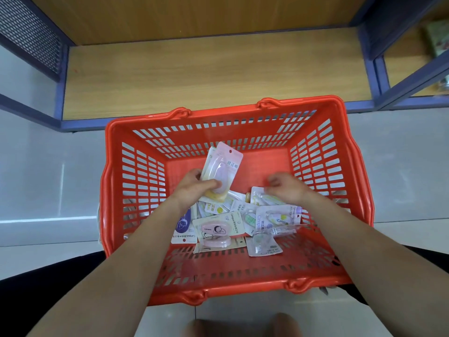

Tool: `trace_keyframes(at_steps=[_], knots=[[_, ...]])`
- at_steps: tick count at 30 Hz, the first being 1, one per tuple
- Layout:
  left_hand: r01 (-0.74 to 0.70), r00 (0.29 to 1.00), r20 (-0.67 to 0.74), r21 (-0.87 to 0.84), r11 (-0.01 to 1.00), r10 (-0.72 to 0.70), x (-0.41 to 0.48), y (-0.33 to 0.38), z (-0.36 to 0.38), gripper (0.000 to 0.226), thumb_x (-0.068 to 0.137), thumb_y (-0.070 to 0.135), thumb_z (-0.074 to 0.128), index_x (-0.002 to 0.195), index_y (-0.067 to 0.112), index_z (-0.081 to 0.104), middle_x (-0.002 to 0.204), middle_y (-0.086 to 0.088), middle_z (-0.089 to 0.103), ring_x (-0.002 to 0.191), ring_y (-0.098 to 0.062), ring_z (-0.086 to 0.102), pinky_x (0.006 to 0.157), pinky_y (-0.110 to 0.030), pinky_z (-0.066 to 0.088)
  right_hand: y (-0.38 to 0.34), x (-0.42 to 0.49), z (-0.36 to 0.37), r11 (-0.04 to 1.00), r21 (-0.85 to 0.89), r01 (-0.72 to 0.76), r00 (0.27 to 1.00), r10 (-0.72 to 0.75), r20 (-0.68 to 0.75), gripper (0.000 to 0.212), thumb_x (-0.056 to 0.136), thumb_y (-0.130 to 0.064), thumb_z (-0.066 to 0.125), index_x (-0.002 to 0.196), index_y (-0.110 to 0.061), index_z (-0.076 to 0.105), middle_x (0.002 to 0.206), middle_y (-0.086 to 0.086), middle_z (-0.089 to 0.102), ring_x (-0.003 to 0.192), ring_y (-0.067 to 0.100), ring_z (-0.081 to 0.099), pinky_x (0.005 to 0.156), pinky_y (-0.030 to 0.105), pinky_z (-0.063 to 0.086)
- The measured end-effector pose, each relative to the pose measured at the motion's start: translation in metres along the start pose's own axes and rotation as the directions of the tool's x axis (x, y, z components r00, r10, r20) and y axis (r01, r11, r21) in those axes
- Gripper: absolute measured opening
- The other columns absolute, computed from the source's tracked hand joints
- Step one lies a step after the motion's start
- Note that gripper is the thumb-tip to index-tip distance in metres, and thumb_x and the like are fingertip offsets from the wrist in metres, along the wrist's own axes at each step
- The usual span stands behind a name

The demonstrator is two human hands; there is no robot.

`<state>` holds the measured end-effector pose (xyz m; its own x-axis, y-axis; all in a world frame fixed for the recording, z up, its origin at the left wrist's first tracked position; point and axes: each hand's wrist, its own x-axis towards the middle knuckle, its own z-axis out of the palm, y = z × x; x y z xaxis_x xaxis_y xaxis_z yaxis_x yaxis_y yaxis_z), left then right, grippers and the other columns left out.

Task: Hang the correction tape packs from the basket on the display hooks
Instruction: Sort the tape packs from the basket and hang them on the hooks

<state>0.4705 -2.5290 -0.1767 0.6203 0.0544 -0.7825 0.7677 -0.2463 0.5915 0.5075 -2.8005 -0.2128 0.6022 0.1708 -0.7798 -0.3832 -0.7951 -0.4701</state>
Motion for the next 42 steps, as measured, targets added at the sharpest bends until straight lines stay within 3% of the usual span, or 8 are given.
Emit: trace_keyframes(at_steps=[3, 7, 12, 16, 21, 26, 33, 42], knots=[[0.023, 0.999, -0.039, -0.023, 0.999, -0.024, 0.001, -0.01, 0.0, 0.038, 0.083, 0.024, 0.081, 0.117, 0.017, 0.065, 0.108, -0.004, 0.075, 0.096, -0.02, 0.073, 0.088, -0.034, 0.056, 0.004, -0.002, 0.007, 0.987, -0.159, 0.006, 1.0, -0.005, 0.006, 0.035, 0.085, -0.024, 0.077, 0.118, -0.025, 0.068, 0.116, -0.006, 0.067, 0.108, 0.019, 0.064, 0.096, 0.035, 0.052], [0.031, 0.999, -0.035, -0.067, 0.997, -0.033, -0.002, -0.011, 0.002, 0.046, 0.083, 0.022, 0.08, 0.124, 0.018, 0.06, 0.114, -0.004, 0.072, 0.101, -0.021, 0.071, 0.095, -0.04, 0.056, 0.002, -0.002, 0.004, 0.994, -0.013, 0.108, 0.993, -0.109, -0.041, 0.015, 0.086, -0.023, 0.079, 0.08, -0.028, 0.067, 0.082, -0.01, 0.068, 0.08, 0.016, 0.066, 0.072, 0.034, 0.049], [0.041, 0.999, -0.012, -0.136, 0.99, -0.043, -0.012, 0.0, -0.002, 0.07, 0.061, 0.037, 0.086, 0.124, 0.024, 0.059, 0.116, -0.003, 0.071, 0.104, -0.025, 0.072, 0.098, -0.054, 0.056, -0.023, -0.011, -0.007, 0.837, 0.483, 0.258, 0.966, -0.23, -0.118, 0.022, 0.101, -0.011, 0.061, 0.123, -0.014, 0.064, 0.113, 0.005, 0.075, 0.103, 0.019, 0.072, 0.09, 0.037, 0.057], [0.012, 1.0, 0.018, -0.17, 0.985, -0.009, -0.035, 0.014, -0.014, 0.062, 0.067, 0.031, 0.088, 0.122, 0.024, 0.06, 0.12, -0.008, 0.071, 0.103, -0.028, 0.073, 0.096, -0.056, 0.057, -0.046, -0.033, -0.019, 0.759, 0.588, 0.279, 0.955, -0.281, -0.091, 0.024, 0.104, -0.018, 0.057, 0.127, -0.02, 0.063, 0.118, 0.007, 0.074, 0.106, 0.021, 0.072, 0.085, 0.038, 0.059], [-0.07, 0.996, 0.041, -0.154, 0.986, 0.077, -0.082, 0.051, -0.033, 0.052, 0.084, 0.018, 0.082, 0.129, 0.018, 0.056, 0.12, -0.008, 0.07, 0.102, -0.03, 0.073, 0.086, -0.046, 0.061, -0.083, -0.083, -0.038, 0.769, 0.5, 0.398, 0.907, -0.41, -0.091, 0.018, 0.102, -0.019, 0.059, 0.117, -0.017, 0.07, 0.106, 0.002, 0.077, 0.095, 0.011, 0.072, 0.08, 0.023, 0.055], [-0.236, 0.97, 0.033, -0.077, 0.969, 0.239, -0.152, 0.097, -0.062, 0.082, 0.058, 0.04, 0.093, 0.129, 0.019, 0.057, 0.11, -0.011, 0.077, 0.097, -0.031, 0.076, 0.093, -0.048, 0.058, -0.124, -0.147, -0.065, 0.72, 0.467, 0.514, 0.841, -0.531, -0.107, 0.021, 0.101, -0.014, 0.06, 0.118, -0.011, 0.07, 0.11, 0.011, 0.077, 0.096, 0.019, 0.074, 0.085, 0.033, 0.059], [-0.398, 0.917, 0.0, -0.073, 0.915, 0.399, -0.251, 0.134, -0.09, 0.081, 0.053, 0.035, 0.091, 0.125, 0.017, 0.059, 0.104, -0.009, 0.078, 0.087, -0.028, 0.076, 0.072, -0.035, 0.057, -0.176, -0.258, -0.106, 0.66, 0.261, 0.705, 0.695, -0.715, -0.07, 0.029, 0.107, -0.019, 0.05, 0.128, -0.01, 0.066, 0.118, 0.003, 0.074, 0.103, 0.011, 0.069, 0.086, 0.025, 0.054], [-0.533, 0.843, -0.13, -0.079, 0.842, 0.521, -0.309, 0.15, -0.062, 0.055, 0.077, 0.014, 0.088, 0.123, 0.018, 0.059, 0.099, -0.005, 0.08, 0.085, -0.024, 0.077, 0.073, -0.034, 0.058, -0.189, -0.314, -0.104, 0.669, 0.097, 0.737, 0.653, -0.668, -0.356, 0.019, 0.089, -0.03, 0.078, 0.076, -0.017, 0.075, 0.071, -0.001, 0.069, 0.067, 0.009, 0.058, 0.062, 0.033, 0.043]])
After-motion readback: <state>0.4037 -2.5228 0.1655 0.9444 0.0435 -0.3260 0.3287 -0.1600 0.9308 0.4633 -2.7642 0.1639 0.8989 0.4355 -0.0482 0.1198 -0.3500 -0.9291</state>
